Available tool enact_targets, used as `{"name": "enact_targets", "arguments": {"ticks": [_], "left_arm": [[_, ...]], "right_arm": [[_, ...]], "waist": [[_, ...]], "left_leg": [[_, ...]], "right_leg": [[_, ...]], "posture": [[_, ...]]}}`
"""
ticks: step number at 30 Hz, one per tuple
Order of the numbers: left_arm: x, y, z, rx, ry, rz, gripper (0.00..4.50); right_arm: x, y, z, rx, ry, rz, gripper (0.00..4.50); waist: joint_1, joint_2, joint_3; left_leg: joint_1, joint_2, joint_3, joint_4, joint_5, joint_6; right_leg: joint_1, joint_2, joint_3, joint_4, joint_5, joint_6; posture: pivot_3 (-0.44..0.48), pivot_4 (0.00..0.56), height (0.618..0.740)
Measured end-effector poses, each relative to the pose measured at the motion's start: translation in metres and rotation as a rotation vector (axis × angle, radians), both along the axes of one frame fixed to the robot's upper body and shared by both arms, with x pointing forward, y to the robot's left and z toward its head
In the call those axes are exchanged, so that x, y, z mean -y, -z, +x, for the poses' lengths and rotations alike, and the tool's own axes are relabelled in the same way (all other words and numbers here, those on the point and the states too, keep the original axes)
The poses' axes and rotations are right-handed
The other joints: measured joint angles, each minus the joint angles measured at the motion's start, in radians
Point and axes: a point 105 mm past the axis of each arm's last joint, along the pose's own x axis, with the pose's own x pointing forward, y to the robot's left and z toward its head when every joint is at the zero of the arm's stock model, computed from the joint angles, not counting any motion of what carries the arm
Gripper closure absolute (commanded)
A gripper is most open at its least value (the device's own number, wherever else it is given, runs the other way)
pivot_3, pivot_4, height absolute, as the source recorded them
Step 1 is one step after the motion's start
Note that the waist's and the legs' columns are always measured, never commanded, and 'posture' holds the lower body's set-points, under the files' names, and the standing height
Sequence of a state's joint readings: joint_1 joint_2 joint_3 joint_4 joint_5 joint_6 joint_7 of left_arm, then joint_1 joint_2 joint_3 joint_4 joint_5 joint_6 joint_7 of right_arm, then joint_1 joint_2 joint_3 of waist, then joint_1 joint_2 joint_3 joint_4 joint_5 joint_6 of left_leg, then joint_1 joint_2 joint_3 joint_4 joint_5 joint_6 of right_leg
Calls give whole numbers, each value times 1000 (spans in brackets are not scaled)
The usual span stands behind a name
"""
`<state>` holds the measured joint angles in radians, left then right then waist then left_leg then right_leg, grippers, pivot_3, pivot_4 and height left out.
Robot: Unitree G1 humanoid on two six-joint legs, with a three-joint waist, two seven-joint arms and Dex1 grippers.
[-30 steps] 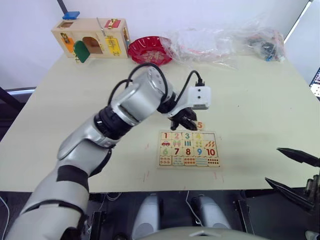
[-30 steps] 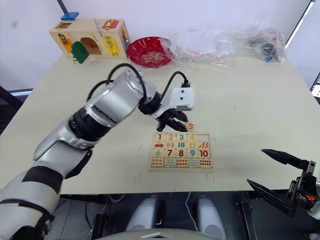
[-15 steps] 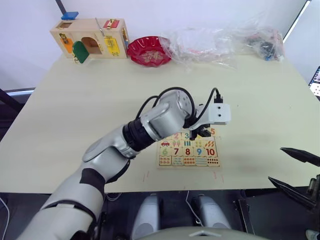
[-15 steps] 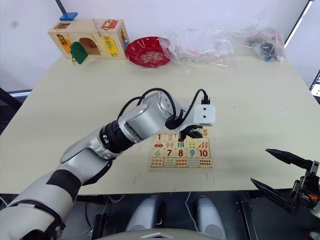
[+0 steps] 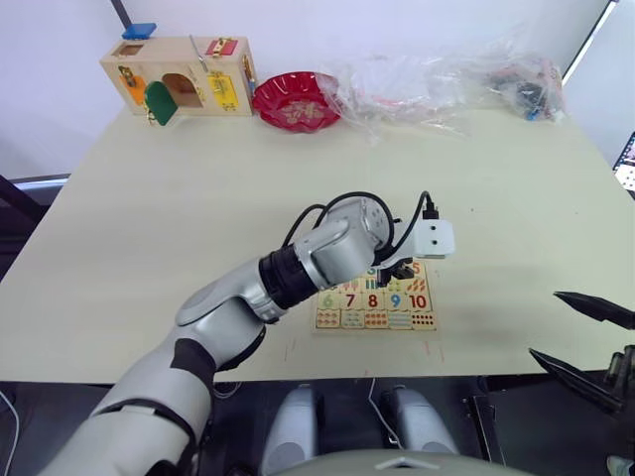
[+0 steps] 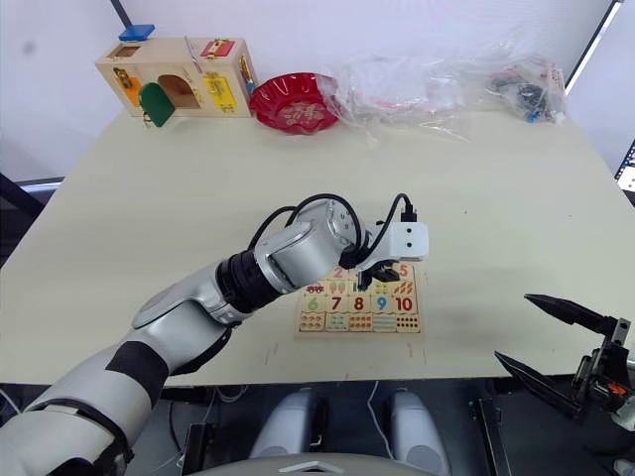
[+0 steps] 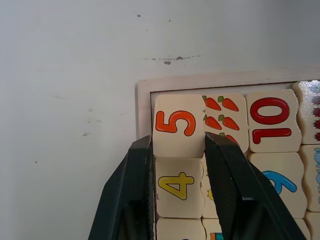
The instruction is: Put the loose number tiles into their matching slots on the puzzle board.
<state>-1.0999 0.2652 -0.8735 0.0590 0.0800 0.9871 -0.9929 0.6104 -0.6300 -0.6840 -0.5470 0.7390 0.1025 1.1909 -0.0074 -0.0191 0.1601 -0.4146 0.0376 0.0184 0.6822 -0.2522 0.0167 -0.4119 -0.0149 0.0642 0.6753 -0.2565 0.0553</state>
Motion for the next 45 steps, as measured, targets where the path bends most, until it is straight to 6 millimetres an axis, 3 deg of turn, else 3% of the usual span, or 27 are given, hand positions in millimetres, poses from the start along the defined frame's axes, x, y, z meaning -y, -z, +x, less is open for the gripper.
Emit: {"name": "enact_targets", "arguments": {"ticks": [45], "left_arm": [[6, 5, 2, 25, 40, 78, 3500]], "right_arm": [[-6, -2, 3, 19, 10, -1, 0]], "waist": [[0, 0, 0]], "left_leg": [[0, 0, 0, 0, 0, 0]], "right_leg": [[0, 0, 0, -1, 0, 0]], "posture": [[0, 150, 740]]}}
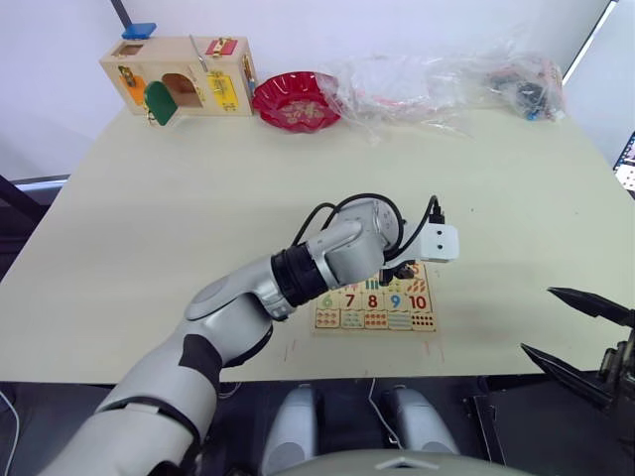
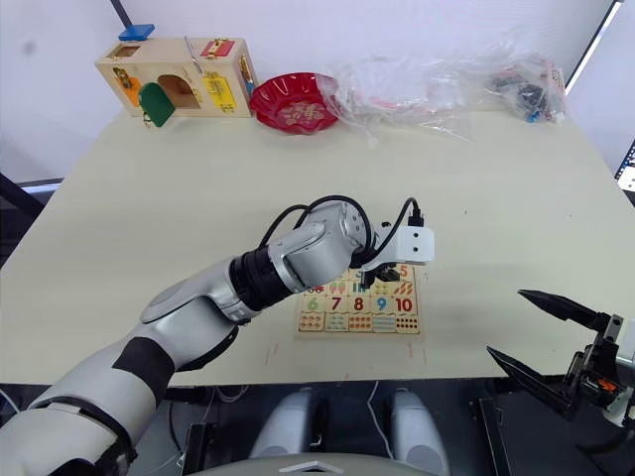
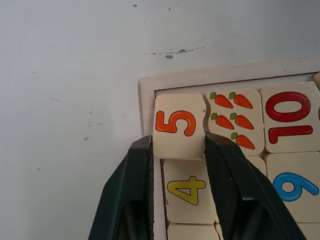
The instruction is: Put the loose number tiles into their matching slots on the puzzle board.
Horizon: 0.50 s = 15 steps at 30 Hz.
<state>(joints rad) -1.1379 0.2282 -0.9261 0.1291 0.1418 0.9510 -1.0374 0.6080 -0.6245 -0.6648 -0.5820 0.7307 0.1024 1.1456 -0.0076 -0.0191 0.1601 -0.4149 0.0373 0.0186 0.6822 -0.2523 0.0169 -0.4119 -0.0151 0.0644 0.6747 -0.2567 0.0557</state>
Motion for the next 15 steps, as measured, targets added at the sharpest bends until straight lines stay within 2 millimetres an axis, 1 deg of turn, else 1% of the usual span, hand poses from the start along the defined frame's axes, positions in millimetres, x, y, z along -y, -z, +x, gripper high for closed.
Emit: {"name": "enact_targets", "arguments": {"ticks": [15], "left_arm": [[1, 0, -1, -3, 5, 7, 3500]], "right_arm": [[-3, 2, 0, -3, -12, 3, 0]], "waist": [[0, 0, 0]], "left_leg": [[0, 0, 0, 0, 0, 0]], "right_leg": [[0, 0, 0, 0, 0, 0]], "posture": [[0, 150, 740]]}}
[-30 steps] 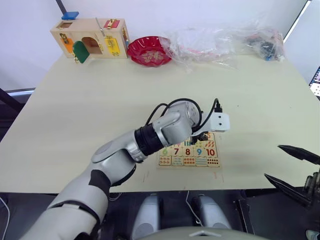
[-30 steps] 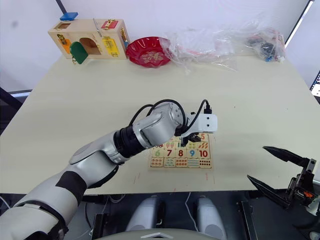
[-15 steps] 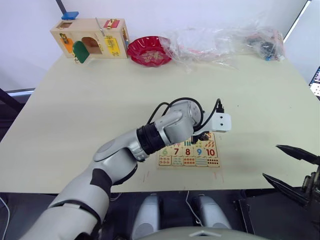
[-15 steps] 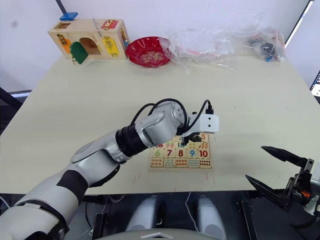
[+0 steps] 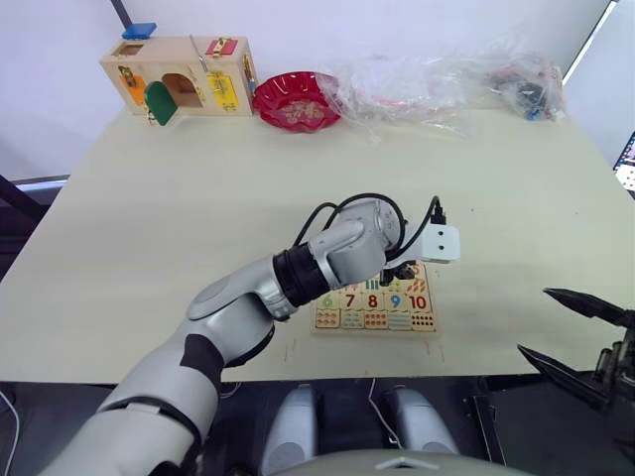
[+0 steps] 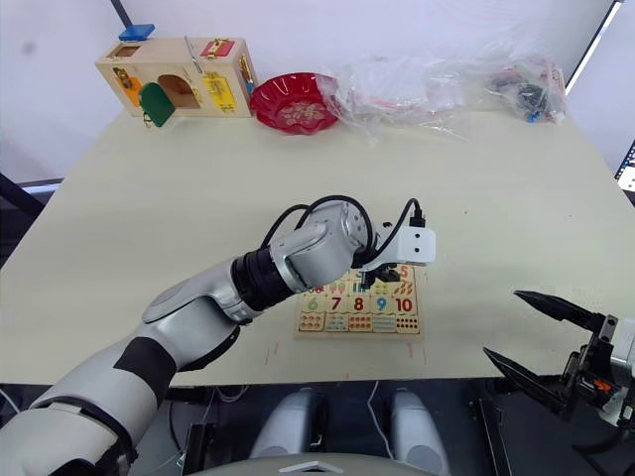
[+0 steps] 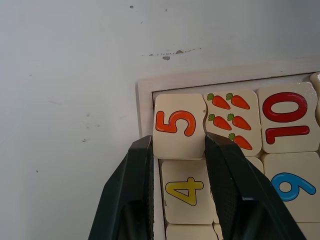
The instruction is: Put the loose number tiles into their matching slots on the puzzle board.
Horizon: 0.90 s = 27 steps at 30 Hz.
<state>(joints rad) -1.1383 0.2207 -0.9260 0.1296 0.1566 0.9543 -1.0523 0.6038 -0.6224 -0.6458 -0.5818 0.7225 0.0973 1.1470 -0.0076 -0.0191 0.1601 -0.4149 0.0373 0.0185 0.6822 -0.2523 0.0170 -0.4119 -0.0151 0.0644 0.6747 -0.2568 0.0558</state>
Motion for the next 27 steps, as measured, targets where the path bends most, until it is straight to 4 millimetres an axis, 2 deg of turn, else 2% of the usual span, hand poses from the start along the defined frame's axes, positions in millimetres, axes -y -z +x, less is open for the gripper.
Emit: {"name": "enact_targets", "arguments": {"ticks": [27], "left_arm": [[0, 0, 0, 0, -3, 0, 3500]], "right_arm": [[1, 1, 1, 10, 4, -9, 0]], "waist": [[0, 0, 0]], "left_leg": [[0, 0, 0, 0, 0, 0]], "right_leg": [[0, 0, 0, 0, 0, 0]], "posture": [[0, 150, 740]]}}
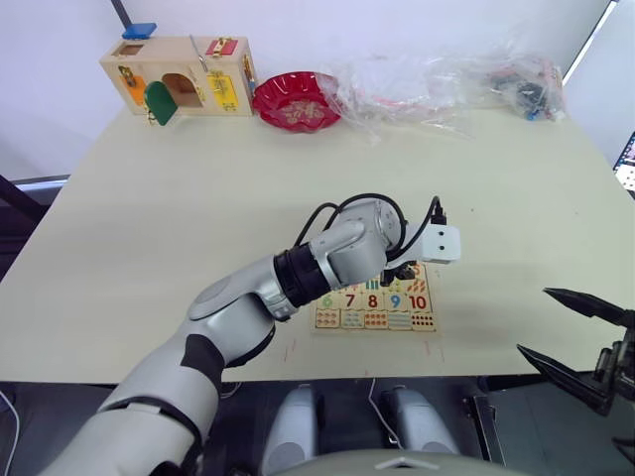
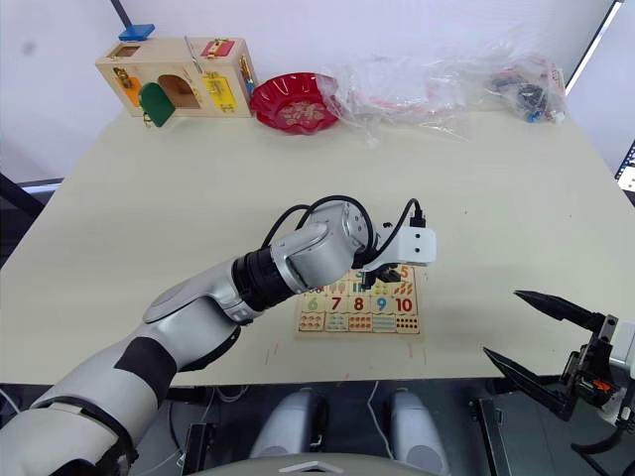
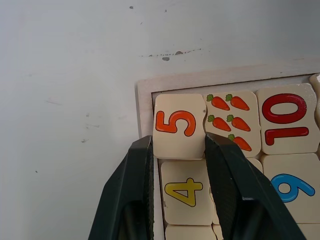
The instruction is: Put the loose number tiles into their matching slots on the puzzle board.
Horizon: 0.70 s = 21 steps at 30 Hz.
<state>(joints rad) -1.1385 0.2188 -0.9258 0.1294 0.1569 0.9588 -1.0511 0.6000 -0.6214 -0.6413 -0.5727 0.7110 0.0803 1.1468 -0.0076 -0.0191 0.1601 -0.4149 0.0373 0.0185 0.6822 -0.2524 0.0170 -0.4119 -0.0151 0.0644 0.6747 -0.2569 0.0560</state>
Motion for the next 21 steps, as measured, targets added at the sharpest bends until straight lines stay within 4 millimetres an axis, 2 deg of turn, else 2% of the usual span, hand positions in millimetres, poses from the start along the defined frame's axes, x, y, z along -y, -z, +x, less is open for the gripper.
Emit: {"name": "enact_targets", "arguments": {"ticks": [10, 11, 13, 21], "left_arm": [[-1, 0, 0, -1, -2, 0, 3500], [-1, 0, 0, -2, -6, 1, 2481], [-1, -1, 1, 0, -8, 0, 2064], [-2, -3, 2, 4, -13, -7, 2064]], "right_arm": [[0, -1, 1, 6, -1, 0, 0], [0, -1, 1, 6, -1, 0, 0], [0, -1, 1, 6, -1, 0, 0], [0, -1, 1, 6, -1, 1, 0]], "waist": [[0, 0, 0], [0, 0, 0], [0, 0, 0], [0, 0, 0]], "left_leg": [[0, 0, 0, 0, 0, 0], [0, 0, 0, 0, 0, 0], [0, 0, 0, 0, 0, 0], [0, 0, 0, 0, 0, 0]], "right_leg": [[0, 0, 0, 0, 0, 0], [0, 0, 0, 0, 0, 0], [0, 0, 0, 0, 0, 0], [0, 0, 0, 0, 0, 0]], "posture": [[0, 150, 740], [0, 150, 740], [0, 150, 740], [0, 150, 740]]}}
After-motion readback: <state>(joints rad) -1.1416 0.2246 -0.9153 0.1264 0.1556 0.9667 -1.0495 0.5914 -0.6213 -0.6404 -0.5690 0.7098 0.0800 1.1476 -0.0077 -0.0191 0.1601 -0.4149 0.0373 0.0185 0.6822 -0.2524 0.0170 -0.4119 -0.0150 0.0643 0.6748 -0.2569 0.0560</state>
